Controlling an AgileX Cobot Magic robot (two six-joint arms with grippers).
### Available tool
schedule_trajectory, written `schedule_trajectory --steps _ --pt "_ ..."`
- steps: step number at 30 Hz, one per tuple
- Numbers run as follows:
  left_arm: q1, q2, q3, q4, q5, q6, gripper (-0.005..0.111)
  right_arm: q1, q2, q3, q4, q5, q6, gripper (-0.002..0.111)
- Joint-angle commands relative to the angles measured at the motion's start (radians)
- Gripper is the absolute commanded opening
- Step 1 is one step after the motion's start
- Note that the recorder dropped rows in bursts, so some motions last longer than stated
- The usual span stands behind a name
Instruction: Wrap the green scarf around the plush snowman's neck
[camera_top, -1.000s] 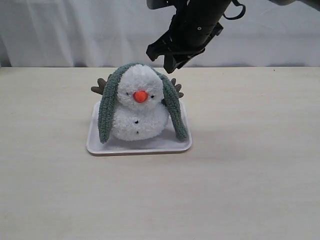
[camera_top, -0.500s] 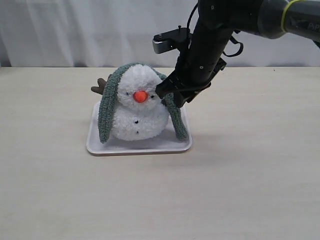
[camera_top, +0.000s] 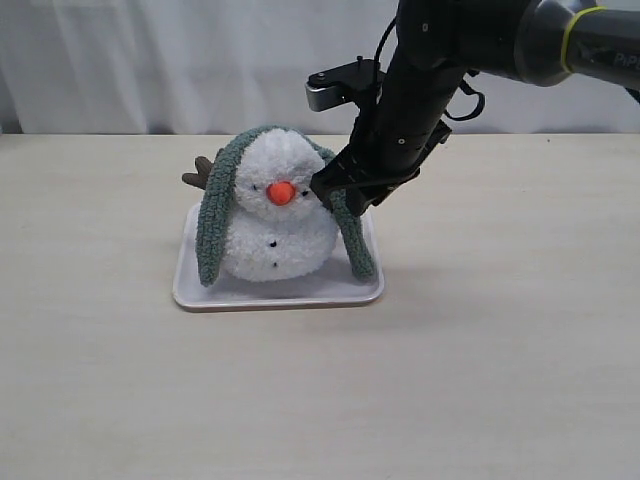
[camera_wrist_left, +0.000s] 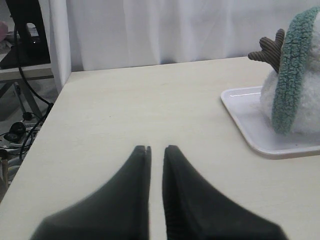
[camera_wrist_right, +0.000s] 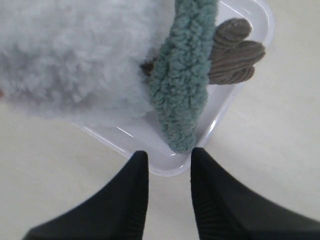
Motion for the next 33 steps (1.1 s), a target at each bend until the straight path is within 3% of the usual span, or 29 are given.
schedule_trajectory --steps 1,12,17,19,33 --pt "0.003 -0.003 0.003 0.0 -0.013 0.001 0.01 -0.006 -0.011 0.002 -0.006 -0.013 0.002 0.029" --pt "0.003 -0.003 0.003 0.0 -0.013 0.001 0.01 -0.006 -0.011 0.025 -0.008 -0.052 0.0 0.031" --pt "0.003 -0.003 0.003 0.0 -0.013 0.001 0.01 -0.006 -0.011 0.063 -0.008 -0.143 -0.032 0.06" --pt "0.003 -0.003 0.003 0.0 -0.013 0.001 0.01 -0.006 -0.011 0.07 -0.008 -0.175 -0.067 0.065" --pt "0.003 -0.003 0.003 0.0 -0.013 0.001 0.01 -0.001 0.065 0.072 -0.06 -0.202 -0.054 0.055"
